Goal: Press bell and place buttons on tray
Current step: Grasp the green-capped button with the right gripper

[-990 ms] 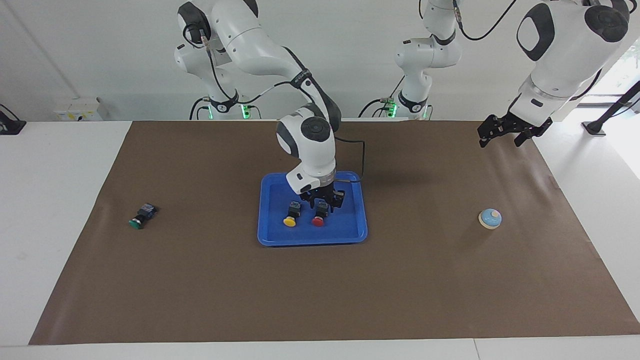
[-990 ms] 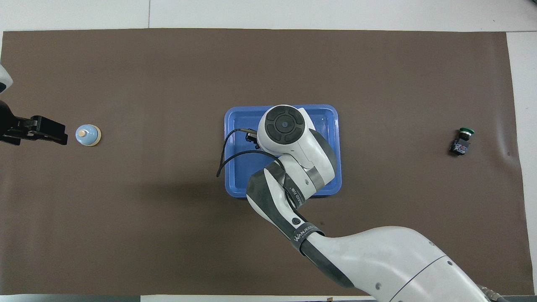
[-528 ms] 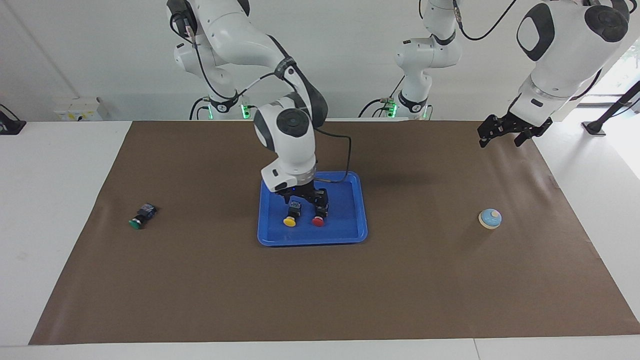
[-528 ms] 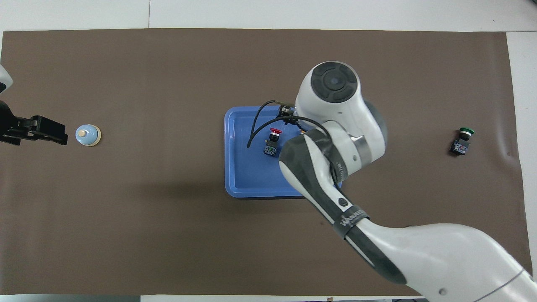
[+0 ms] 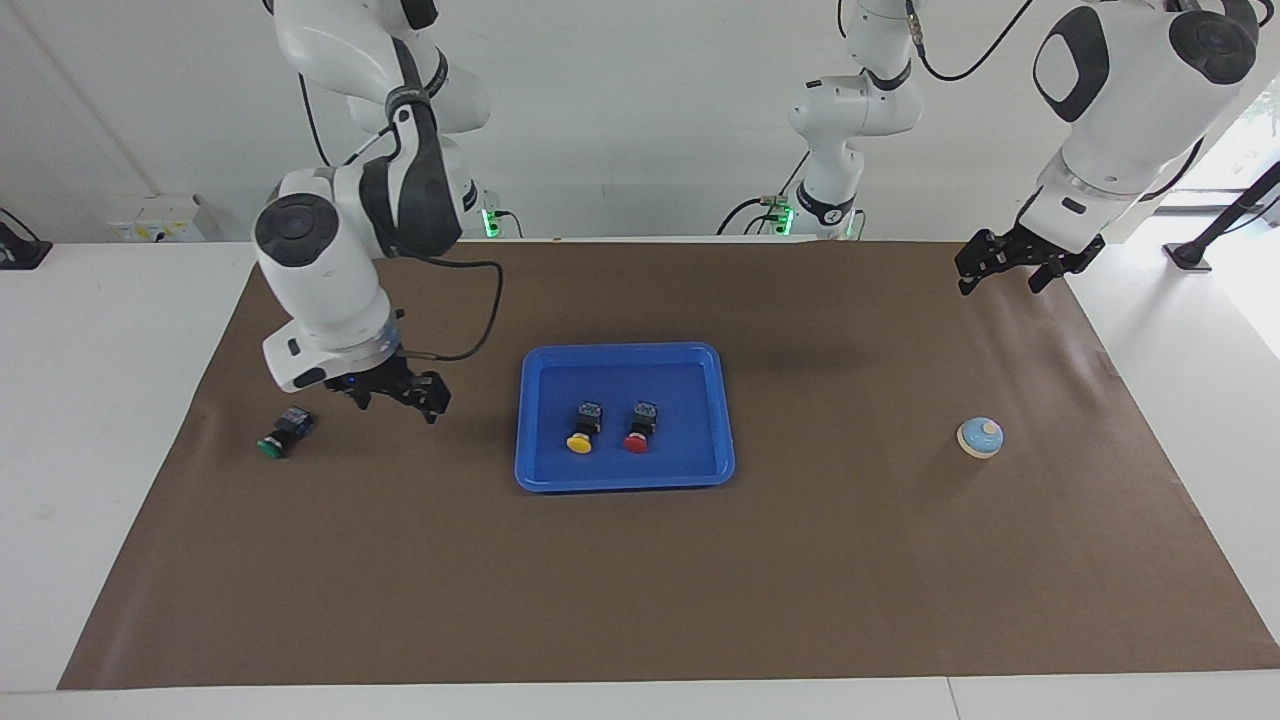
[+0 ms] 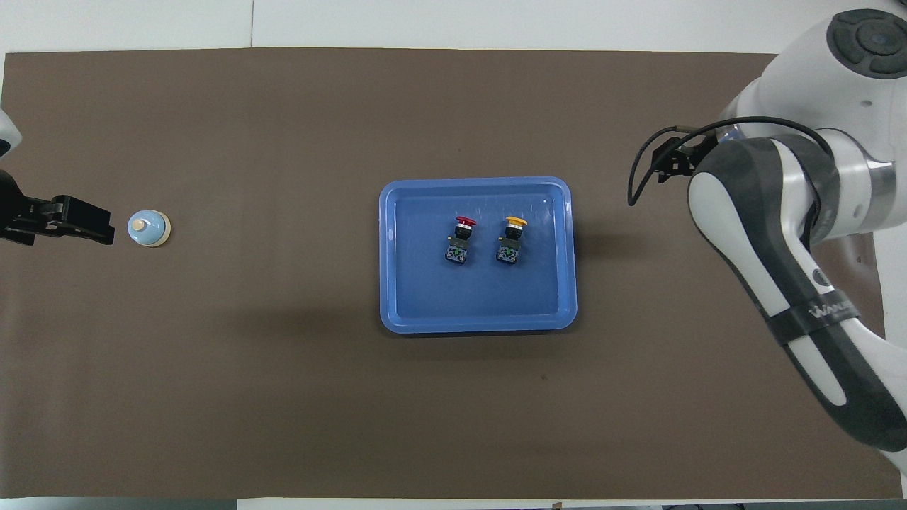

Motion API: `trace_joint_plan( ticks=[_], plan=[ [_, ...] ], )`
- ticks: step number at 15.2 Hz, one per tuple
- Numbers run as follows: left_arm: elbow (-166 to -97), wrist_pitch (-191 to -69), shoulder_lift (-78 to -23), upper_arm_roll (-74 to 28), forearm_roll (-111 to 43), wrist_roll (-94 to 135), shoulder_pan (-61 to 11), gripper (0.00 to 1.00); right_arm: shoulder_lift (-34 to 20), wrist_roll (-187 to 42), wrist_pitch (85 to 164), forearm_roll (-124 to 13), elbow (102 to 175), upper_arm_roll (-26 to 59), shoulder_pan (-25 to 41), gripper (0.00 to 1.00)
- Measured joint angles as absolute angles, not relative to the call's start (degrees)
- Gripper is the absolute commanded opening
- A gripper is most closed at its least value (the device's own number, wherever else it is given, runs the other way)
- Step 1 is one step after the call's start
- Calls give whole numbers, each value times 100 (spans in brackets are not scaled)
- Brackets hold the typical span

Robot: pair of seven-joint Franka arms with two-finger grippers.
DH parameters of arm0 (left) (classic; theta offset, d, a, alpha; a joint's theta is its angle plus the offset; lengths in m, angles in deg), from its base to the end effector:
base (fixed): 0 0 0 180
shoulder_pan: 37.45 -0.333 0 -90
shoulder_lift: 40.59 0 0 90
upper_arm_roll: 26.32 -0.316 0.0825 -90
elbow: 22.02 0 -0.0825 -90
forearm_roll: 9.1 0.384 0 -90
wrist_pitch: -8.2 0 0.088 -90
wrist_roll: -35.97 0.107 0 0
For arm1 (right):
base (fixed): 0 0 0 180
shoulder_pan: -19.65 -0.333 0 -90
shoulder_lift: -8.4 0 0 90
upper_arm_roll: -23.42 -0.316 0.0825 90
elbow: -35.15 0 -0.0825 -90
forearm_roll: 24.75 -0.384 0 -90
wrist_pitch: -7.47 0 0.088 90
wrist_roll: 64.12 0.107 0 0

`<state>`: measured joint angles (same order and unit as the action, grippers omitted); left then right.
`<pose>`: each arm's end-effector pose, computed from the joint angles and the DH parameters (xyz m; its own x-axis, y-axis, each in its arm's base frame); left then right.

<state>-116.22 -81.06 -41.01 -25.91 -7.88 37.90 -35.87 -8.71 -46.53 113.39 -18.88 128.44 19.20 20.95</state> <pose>0.5516 -0.0168 0.5850 0.9932 -0.0679 -0.0941 -0.0699 -0.9974 -0.0180 0.6397 0.0201 0.4413 0.9726 -0.2267 -0.0520 -0.2212 -0.9706 0.0944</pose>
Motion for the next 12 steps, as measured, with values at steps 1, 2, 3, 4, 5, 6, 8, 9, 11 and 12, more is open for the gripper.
trace_joint_plan(
  ticks=[1,2,3,4,5,6,8,9,11,12],
  plan=[
    [-11622,-8106,-4101,-2591,-789,3790,-3587,100,-861,-4889,11406,-1814,12993,1925,2344,100],
    [-11622,-8106,-4101,-2591,-788,3790,-3587,100,-840,-5099,11608,-1745,13190,1930,2605,100],
    [-11622,-8106,-4101,-2591,-788,3790,-3587,100,-800,-5273,11903,-1687,13439,1933,2864,100],
    [-11622,-8106,-4101,-2591,-789,3790,-3587,100,-747,-5401,12224,-1655,13726,1935,3093,100],
    [-11622,-8106,-4101,-2591,-789,3790,-3587,100,-683,-5477,12549,-1645,14020,1935,3266,100],
    [-11622,-8106,-4101,-2591,-789,3790,-3587,100,-615,-5503,12889,-1639,14324,1934,3393,100],
    [-11622,-8106,-4101,-2591,-789,3790,-3587,100,-497,-5505,13433,-1632,14815,1932,3506,100],
    [-11622,-8106,-4101,-2591,-789,3790,-3587,100,-456,-5505,13612,-1632,14985,1933,3529,100],
    [-11622,-8106,-4101,-2591,-789,3790,-3587,100,-434,-5505,13866,-1631,15205,1932,3625,100],
    [-11622,-8106,-4101,-2591,-788,3790,-3587,100,-435,-5513,13989,-1628,15292,1931,3705,100]
  ],
)
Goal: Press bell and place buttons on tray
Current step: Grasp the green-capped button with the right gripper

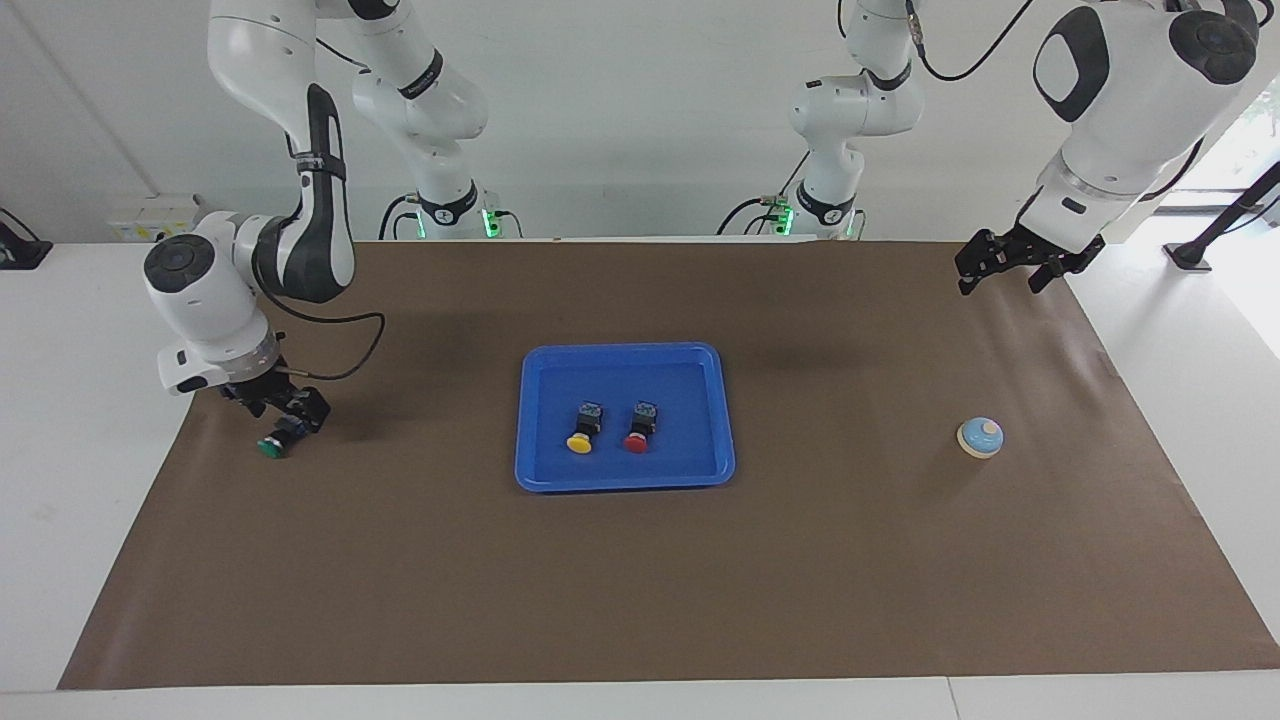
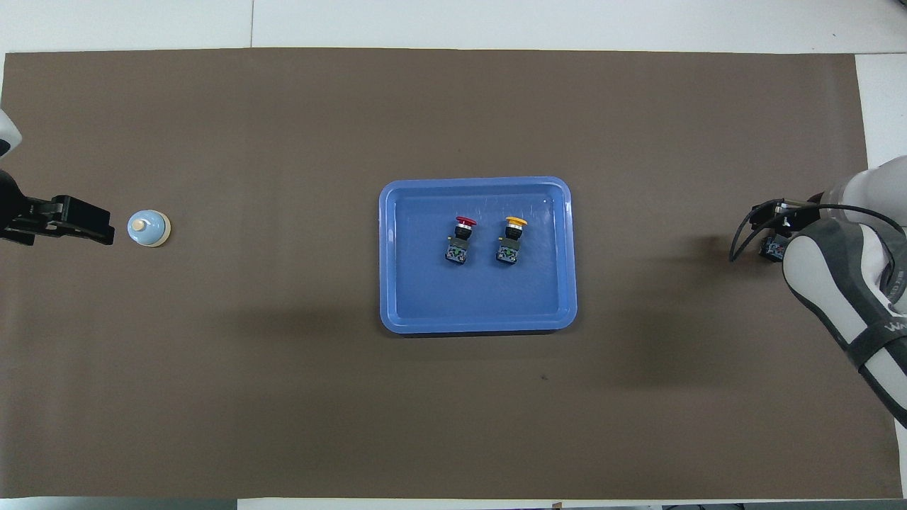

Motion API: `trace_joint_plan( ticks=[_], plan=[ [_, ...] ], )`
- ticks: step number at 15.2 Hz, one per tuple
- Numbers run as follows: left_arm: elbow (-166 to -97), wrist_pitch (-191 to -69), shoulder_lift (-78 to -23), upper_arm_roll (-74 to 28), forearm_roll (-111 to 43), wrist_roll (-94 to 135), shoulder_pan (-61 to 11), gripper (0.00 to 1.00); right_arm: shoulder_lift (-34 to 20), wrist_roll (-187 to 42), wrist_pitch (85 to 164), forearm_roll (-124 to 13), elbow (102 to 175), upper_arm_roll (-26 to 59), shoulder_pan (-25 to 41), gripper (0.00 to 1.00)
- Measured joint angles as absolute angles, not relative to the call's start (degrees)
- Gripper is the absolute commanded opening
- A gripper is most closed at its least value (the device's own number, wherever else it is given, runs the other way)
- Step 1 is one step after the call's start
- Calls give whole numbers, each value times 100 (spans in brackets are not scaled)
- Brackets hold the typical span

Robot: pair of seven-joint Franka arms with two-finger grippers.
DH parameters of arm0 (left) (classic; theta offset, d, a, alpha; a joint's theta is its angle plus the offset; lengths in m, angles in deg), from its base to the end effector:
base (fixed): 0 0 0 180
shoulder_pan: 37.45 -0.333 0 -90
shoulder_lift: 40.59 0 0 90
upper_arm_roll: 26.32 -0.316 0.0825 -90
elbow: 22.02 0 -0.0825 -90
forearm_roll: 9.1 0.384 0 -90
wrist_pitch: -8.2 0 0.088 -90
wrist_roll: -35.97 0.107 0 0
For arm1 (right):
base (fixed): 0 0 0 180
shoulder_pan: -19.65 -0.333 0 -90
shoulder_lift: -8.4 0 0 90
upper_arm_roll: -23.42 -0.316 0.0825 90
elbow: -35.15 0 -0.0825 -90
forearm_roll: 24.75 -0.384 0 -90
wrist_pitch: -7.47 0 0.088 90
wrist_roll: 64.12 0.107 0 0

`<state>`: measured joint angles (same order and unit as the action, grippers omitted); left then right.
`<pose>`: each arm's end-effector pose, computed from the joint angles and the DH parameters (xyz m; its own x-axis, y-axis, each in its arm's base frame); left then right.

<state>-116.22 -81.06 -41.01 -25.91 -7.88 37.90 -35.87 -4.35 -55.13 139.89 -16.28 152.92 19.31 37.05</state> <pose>0.5516 -0.0168 0.5850 0.9932 -0.0679 -0.0941 -0.0699 -0.9974 -0.0180 0.5707 -0.1388 0.3326 0.9570 -0.2866 0.0444 -0.2895 -0.9529 0.0905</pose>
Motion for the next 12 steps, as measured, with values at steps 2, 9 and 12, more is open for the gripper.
trace_joint_plan(
  ticks=[2,9,12],
  plan=[
    [-11622,-8106,-4101,-2591,-789,3790,-3587,100,-442,-5577,14153,-1627,15408,1930,3862,100],
    [-11622,-8106,-4101,-2591,-788,3790,-3587,100,-836,-5594,14645,-1627,15505,1912,3944,70],
    [-11622,-8106,-4101,-2591,-789,3790,-3587,100,-868,-5594,14647,-1627,15505,1904,3944,0]
  ],
)
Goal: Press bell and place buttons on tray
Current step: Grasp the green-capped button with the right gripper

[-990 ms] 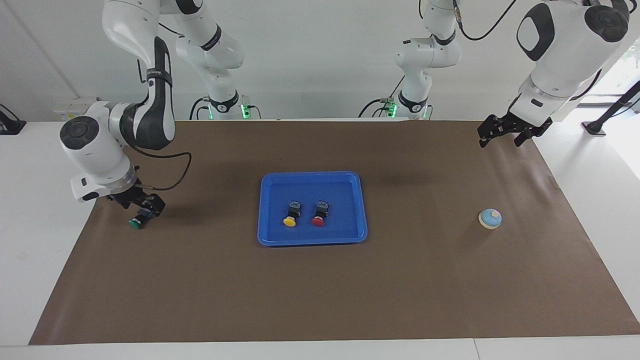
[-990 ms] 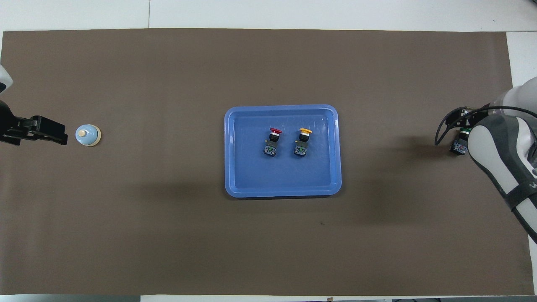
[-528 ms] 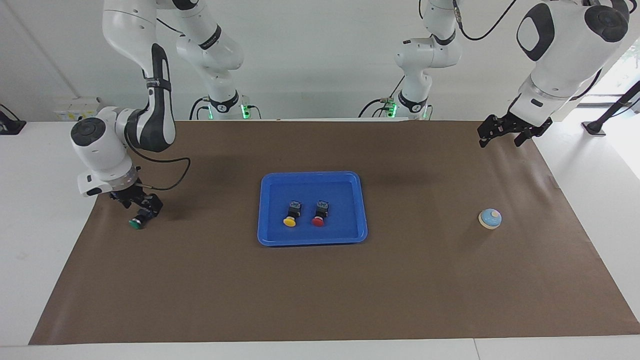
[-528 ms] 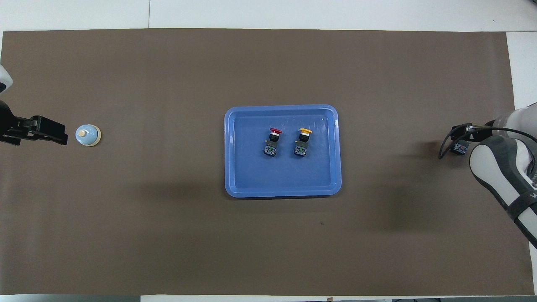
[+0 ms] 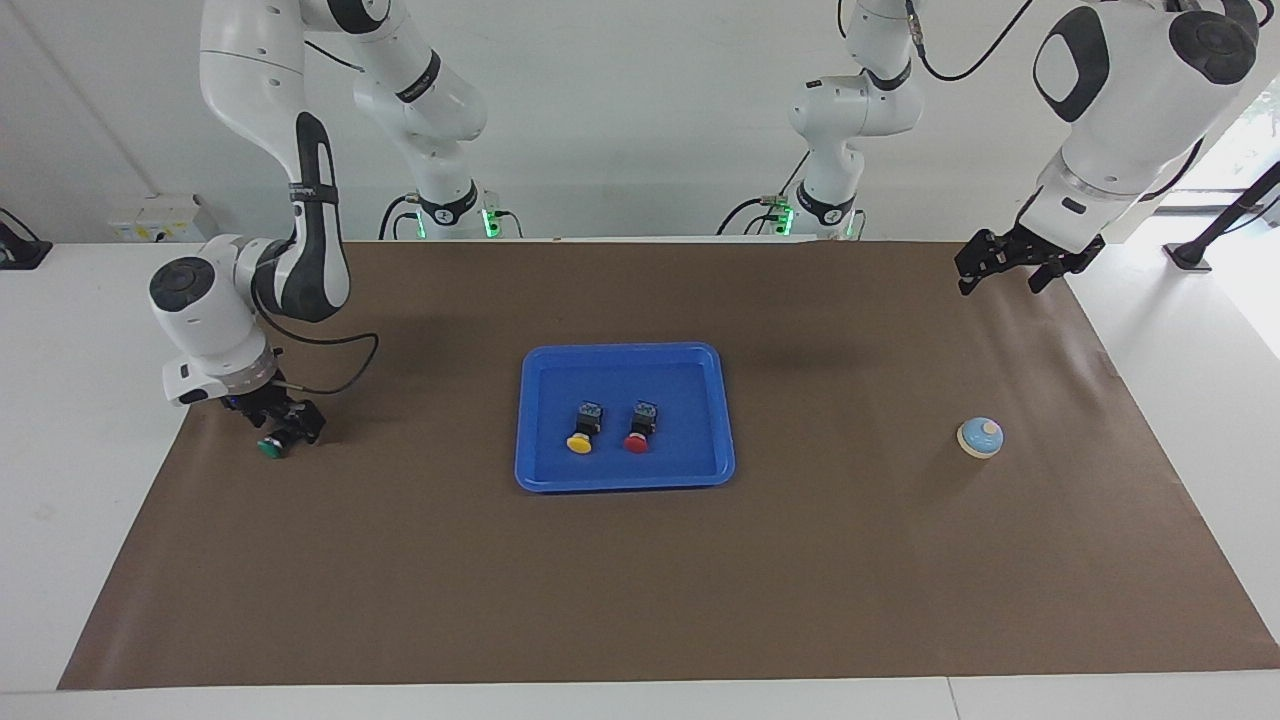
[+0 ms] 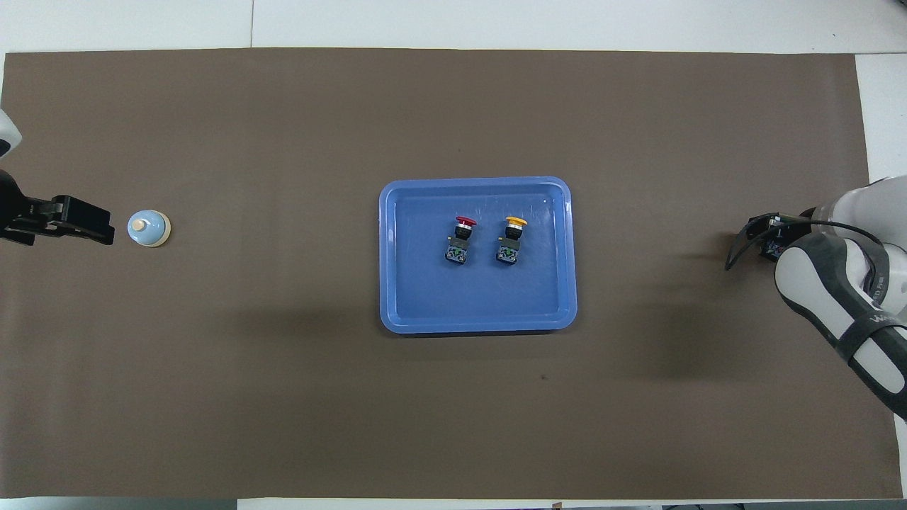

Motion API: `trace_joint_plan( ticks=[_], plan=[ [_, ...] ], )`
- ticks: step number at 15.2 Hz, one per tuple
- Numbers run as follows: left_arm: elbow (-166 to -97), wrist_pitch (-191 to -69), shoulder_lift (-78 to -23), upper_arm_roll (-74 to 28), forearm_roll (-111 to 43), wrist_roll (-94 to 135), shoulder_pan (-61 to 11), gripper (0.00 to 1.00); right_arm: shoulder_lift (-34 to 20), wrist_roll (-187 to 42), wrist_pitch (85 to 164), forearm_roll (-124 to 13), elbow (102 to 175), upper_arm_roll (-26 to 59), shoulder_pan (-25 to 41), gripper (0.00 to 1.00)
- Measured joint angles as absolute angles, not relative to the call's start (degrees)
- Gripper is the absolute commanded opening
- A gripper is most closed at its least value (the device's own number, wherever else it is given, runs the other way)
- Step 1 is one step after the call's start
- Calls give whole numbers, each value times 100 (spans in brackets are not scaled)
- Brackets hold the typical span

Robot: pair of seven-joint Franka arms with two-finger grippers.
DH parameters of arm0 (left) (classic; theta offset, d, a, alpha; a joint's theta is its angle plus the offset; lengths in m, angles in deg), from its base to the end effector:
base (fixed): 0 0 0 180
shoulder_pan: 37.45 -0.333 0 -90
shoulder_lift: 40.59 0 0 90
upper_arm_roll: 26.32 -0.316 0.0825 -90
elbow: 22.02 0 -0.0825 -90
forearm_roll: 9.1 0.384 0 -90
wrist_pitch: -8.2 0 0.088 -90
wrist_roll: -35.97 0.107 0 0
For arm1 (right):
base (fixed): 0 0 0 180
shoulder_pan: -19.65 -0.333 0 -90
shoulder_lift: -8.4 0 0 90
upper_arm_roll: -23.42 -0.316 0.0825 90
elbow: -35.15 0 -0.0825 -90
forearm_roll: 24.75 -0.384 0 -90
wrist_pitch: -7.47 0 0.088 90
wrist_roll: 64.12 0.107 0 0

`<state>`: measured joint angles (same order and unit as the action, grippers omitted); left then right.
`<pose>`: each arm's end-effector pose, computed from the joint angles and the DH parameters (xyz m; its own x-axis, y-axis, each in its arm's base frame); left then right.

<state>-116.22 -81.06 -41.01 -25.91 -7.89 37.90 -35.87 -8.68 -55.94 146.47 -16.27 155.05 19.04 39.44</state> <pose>0.5516 -0.0169 0.5850 0.9932 -0.0679 -0.0941 -0.0699 -0.9974 -0.0178 0.5643 -0.1570 0.2830 0.9533 -0.2990 0.0438 -0.3015 -0.9507 0.0730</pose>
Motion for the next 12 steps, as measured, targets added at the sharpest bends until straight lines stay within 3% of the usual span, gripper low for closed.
trace_joint_plan(
  ticks=[7,12],
  plan=[
    [-11622,-8106,-4101,-2591,-788,3790,-3587,100,-739,-5596,13995,-1626,15347,1825,3869,0],
    [-11622,-8106,-4101,-2591,-789,3790,-3587,100,-574,-5581,12327,-1764,14067,1684,2967,0]
  ],
)
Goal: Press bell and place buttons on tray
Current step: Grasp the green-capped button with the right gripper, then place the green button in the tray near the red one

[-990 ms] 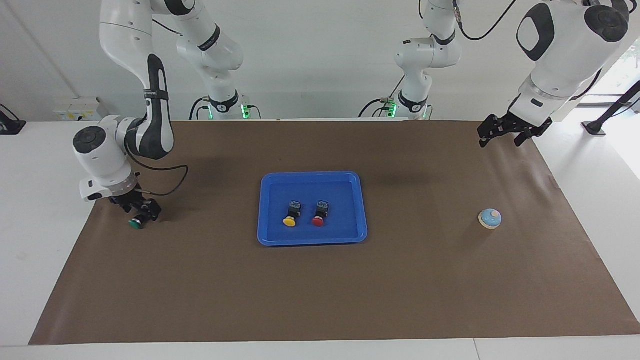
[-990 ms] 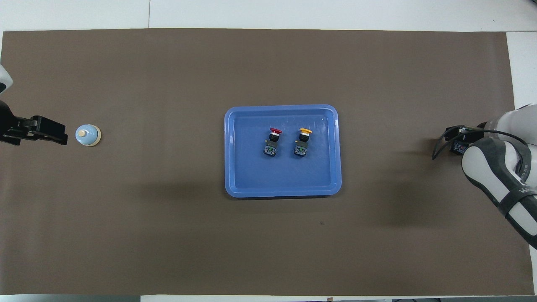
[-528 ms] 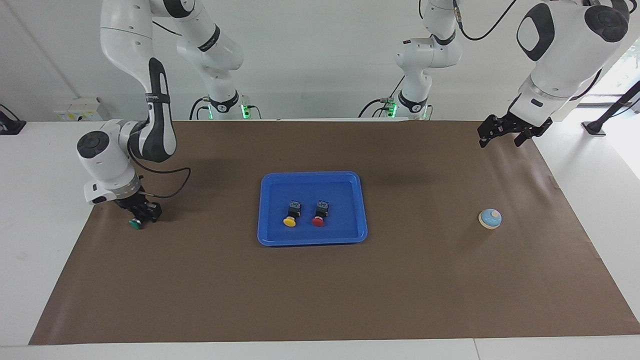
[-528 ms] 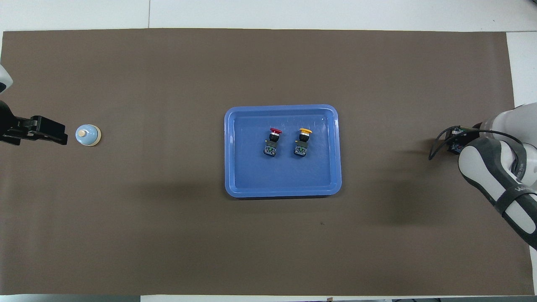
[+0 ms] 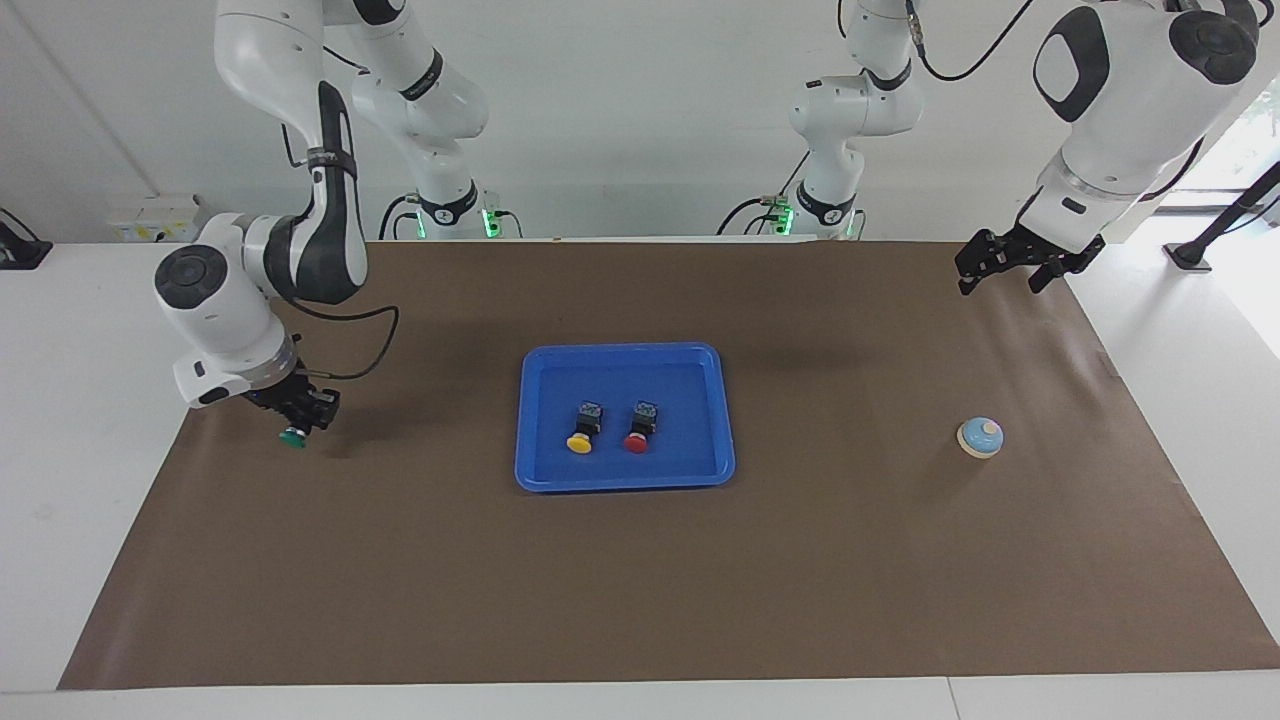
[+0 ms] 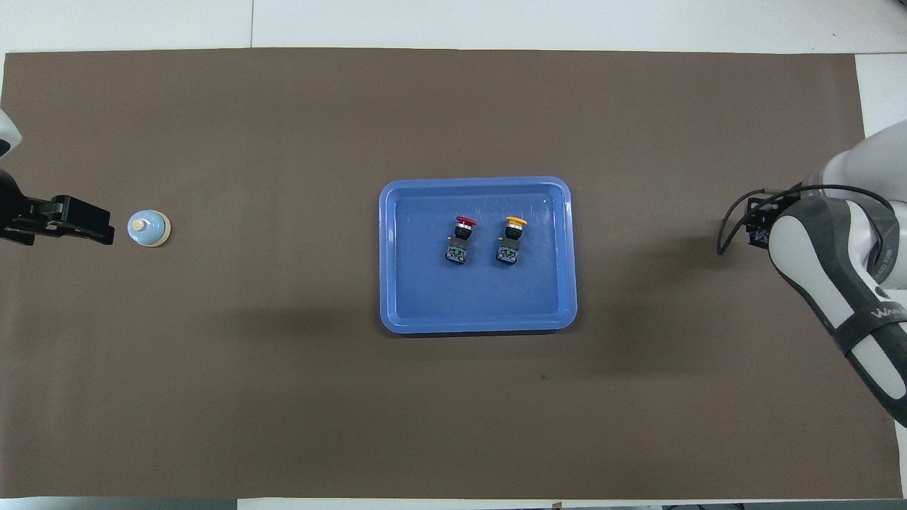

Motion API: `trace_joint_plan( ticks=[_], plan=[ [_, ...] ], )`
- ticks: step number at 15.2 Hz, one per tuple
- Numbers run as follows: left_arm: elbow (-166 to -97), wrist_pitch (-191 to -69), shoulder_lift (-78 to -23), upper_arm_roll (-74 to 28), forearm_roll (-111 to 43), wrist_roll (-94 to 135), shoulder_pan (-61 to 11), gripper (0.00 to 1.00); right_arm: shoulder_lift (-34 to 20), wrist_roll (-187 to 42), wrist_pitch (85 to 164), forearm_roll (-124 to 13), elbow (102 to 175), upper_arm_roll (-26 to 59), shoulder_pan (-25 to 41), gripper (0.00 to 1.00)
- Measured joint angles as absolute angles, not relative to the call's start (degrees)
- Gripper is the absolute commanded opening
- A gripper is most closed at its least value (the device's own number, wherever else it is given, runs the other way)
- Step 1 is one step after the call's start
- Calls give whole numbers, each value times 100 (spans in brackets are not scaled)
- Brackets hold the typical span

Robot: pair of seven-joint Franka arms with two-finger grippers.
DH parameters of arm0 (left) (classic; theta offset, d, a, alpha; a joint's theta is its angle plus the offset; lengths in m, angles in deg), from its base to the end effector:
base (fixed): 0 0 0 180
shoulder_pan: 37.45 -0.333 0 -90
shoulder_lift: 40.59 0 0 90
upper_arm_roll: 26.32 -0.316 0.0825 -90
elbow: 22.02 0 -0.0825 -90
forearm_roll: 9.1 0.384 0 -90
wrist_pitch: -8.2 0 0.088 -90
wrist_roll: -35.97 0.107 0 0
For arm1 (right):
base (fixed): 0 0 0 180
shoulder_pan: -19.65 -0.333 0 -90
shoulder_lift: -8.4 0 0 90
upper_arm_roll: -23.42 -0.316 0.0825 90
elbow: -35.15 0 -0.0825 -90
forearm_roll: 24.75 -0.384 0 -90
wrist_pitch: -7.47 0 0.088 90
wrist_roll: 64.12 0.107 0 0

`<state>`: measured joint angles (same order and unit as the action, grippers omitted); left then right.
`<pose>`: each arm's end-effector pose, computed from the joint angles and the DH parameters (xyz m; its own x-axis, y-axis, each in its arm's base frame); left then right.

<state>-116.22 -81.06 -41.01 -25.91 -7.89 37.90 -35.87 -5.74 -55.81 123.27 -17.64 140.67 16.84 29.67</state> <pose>0.5516 -0.0169 0.5850 0.9932 -0.0679 -0.0941 -0.0699 -0.9974 -0.0178 0.6106 -0.0476 0.3894 0.9869 -0.1515 -0.0549 -0.1463 -0.9852 0.0887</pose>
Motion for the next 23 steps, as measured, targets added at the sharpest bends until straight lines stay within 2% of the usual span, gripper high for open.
trace_joint_plan(
  ticks=[2,5,10,14,18,23],
  plan=[
    [-11622,-8106,-4101,-2591,-789,3790,-3587,100,-564,-5294,11945,-1992,13576,1652,2296,0],
    [-11622,-8106,-4101,-2591,-789,3790,-3588,100,-607,-4596,11841,-2047,13288,1629,1323,0],
    [-11622,-8106,-4101,-2591,-789,3790,-3588,100,-919,-3327,12048,-2512,13225,1632,74,0],
    [-11622,-8106,-4101,-2591,-789,3790,-3588,100,-1496,-2188,12436,-2519,12875,1646,-809,0],
    [-11622,-8106,-4101,-2591,-788,3790,-3588,100,-2071,-1889,13064,-2517,12593,1660,-1248,0],
    [-11622,-8106,-4101,-2591,-789,3790,-3588,100,-2349,-1889,13584,-2492,12745,1665,-1334,0]
  ],
)
